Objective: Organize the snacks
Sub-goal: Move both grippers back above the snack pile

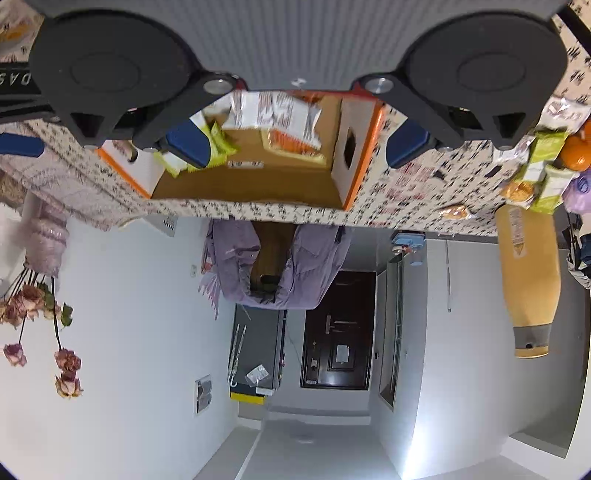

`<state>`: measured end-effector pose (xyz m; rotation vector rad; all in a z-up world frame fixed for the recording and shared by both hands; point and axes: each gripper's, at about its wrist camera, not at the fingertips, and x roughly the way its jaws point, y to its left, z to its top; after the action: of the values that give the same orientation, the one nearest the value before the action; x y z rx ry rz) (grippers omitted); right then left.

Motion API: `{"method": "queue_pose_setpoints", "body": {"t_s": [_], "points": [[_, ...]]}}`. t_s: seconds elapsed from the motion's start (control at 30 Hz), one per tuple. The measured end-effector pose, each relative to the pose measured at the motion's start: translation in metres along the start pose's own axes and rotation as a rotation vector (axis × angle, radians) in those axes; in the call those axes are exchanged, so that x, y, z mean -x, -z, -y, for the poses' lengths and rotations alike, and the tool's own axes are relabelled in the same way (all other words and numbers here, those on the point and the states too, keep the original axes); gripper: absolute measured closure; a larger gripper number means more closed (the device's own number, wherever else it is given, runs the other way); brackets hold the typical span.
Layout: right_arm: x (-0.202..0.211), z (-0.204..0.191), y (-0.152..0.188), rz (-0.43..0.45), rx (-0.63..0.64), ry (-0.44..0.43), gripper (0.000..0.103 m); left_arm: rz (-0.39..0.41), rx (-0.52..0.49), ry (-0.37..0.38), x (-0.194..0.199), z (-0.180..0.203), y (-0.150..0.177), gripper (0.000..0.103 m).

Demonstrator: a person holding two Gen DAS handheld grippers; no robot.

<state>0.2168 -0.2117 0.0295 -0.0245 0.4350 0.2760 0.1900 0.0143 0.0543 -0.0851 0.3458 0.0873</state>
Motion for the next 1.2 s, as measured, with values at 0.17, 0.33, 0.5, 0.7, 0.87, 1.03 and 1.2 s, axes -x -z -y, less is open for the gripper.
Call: {"method": "queue_pose_setpoints", "body": {"t_s": [0.17, 0.33, 0.5, 0.7, 0.87, 1.03, 1.2], "points": [[0.014, -0.001, 0.017, -0.032, 0.002, -0.001, 0.0, -0.042, -0.017, -0.016, 0.013, -0.007, 0.021, 0.0], [0.023, -0.002, 0.034, -0.069, -0.002, 0.007, 0.0, -0.059, -0.008, -0.016, 0.027, -0.015, 0.038, 0.0], [0.026, -0.004, 0.04, -0.1, 0.013, 0.034, 0.0, -0.057, 0.009, -0.021, 0.034, -0.021, 0.045, 0.0], [0.032, -0.01, 0.043, -0.106, 0.016, 0.036, 0.0, -0.081, -0.003, -0.02, 0.038, -0.022, 0.051, 0.0], [0.033, -0.015, 0.044, -0.121, 0.023, 0.035, 0.0, -0.096, -0.008, -0.01, 0.041, -0.022, 0.06, 0.0], [0.03, -0.016, 0.049, -0.161, 0.027, 0.051, 0.0, -0.115, -0.022, -0.024, 0.038, -0.022, 0.072, 0.0], [0.029, -0.013, 0.055, -0.189, 0.009, 0.046, 0.0, -0.118, -0.006, -0.025, 0.036, -0.027, 0.078, 0.0]]}}
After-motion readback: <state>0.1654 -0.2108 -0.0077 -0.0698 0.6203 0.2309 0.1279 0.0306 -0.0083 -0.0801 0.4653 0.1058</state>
